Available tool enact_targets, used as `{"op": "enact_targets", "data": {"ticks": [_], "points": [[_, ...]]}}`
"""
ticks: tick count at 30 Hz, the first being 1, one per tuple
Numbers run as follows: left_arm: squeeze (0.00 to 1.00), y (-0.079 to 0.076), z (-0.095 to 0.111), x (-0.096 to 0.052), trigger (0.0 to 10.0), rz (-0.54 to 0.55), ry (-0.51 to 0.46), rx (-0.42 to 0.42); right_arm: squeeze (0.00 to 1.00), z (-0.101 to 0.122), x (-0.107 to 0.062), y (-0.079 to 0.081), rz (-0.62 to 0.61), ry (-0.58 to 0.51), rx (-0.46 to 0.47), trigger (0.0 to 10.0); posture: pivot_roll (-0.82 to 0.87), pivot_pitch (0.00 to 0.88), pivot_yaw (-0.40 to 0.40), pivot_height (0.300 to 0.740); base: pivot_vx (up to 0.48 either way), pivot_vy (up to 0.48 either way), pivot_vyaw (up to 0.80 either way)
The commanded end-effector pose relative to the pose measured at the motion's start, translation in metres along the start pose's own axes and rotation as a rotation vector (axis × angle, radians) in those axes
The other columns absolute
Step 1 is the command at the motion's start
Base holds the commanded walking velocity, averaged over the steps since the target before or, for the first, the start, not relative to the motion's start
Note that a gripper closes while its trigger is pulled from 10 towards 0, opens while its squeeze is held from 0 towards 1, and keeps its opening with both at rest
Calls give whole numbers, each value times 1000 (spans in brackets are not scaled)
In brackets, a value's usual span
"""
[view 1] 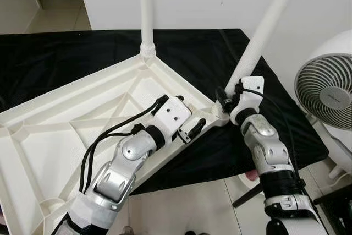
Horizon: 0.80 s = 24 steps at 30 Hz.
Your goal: Building children table
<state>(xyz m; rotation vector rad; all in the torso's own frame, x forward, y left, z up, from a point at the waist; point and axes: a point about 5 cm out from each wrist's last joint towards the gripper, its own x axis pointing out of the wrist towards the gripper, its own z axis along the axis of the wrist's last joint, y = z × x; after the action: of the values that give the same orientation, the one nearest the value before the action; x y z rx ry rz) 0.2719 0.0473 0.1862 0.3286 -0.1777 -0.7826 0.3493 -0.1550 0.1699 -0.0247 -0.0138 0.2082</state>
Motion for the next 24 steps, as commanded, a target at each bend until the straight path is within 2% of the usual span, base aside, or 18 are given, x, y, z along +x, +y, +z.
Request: {"op": "enact_targets", "data": {"ticks": [1, 4, 11, 15, 24], "points": [[0, 2, 4, -1, 10000, 6, -8, 17, 0, -28, -3, 1, 15, 139, -21, 10000, 169, 109, -34, 740, 0, 0, 0], [0, 2, 4, -1, 10000, 7, -8, 17, 0, -28, -2, 2, 19, 141, -22, 10000, 169, 109, -34, 740, 0, 0, 0], [0, 2, 5, -2, 10000, 14, -7, 20, 0, -25, -2, 12, 92, 98, -123, 10000, 177, 112, -39, 740, 0, 0, 0], [0, 3, 5, -3, 10000, 19, -4, 17, 0, -31, -12, 17, 104, 61, -134, 10000, 177, 114, -38, 740, 0, 0, 0], [0, 2, 5, -3, 10000, 14, -4, 17, 0, -38, -23, 17, 102, 26, -136, 10000, 170, 119, -33, 740, 0, 0, 0]]}}
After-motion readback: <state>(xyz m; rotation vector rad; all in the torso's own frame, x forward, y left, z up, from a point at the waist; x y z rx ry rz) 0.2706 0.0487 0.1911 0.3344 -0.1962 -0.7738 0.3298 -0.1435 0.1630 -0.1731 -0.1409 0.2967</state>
